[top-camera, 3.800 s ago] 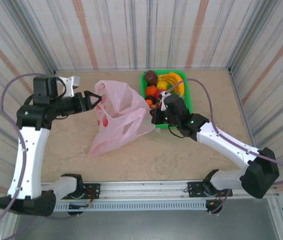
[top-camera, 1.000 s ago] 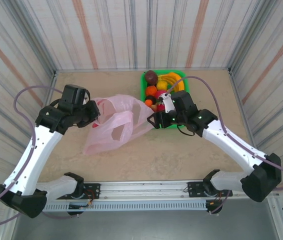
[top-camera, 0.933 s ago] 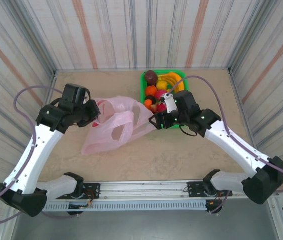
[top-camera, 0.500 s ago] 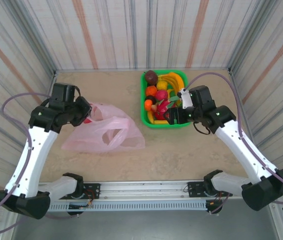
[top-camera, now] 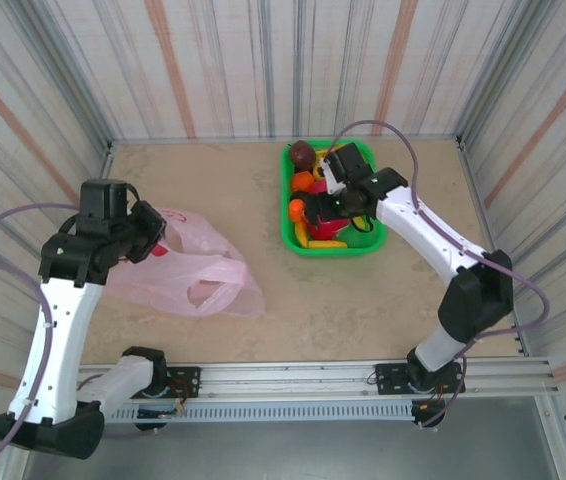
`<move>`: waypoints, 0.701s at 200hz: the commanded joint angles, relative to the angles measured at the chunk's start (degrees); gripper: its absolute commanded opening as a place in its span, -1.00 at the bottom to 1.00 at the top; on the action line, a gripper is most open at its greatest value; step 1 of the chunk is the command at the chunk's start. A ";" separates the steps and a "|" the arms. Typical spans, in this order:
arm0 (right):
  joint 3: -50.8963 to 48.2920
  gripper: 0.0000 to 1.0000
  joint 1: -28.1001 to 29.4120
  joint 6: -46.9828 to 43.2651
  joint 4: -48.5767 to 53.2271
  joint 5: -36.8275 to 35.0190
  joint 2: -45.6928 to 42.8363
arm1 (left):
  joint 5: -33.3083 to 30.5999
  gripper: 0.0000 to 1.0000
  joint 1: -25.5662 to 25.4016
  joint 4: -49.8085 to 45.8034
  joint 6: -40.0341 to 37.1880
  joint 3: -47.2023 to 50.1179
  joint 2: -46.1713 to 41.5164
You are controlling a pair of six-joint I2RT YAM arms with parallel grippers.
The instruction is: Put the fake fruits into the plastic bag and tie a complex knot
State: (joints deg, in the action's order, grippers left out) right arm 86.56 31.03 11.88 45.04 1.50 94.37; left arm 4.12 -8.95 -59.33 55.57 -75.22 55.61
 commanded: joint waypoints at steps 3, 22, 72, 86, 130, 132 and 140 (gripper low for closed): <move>6.73 0.91 1.44 -11.28 5.30 -4.41 5.75 | 1.23 -1.00 0.56 -1.89 -0.24 0.43 -0.48; 12.07 0.88 1.75 -17.29 7.40 -4.62 11.02 | 2.09 -1.00 0.60 -1.86 -0.29 0.51 -0.13; 20.46 0.89 2.81 -42.29 12.65 -6.06 21.83 | 2.10 -1.00 0.69 -1.84 -0.78 0.43 0.21; 24.26 0.89 2.77 -46.01 12.93 -6.24 24.28 | 2.36 -1.00 0.69 -1.90 -0.75 0.37 0.48; 28.97 0.90 2.87 -52.26 12.73 -4.28 29.51 | 2.73 -1.00 0.69 -1.85 -0.61 0.62 0.52; 29.18 0.90 2.85 -52.36 12.89 -4.24 29.81 | 2.74 -1.00 0.69 -1.89 -0.57 0.61 0.52; 29.97 0.90 2.90 -52.91 13.29 -3.97 30.73 | 2.89 -1.00 0.69 -1.84 -0.55 0.60 0.49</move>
State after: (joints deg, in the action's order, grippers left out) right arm 113.56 33.43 -34.65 55.77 -3.20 122.30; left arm 6.44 -8.62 -59.96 55.46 -75.20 56.10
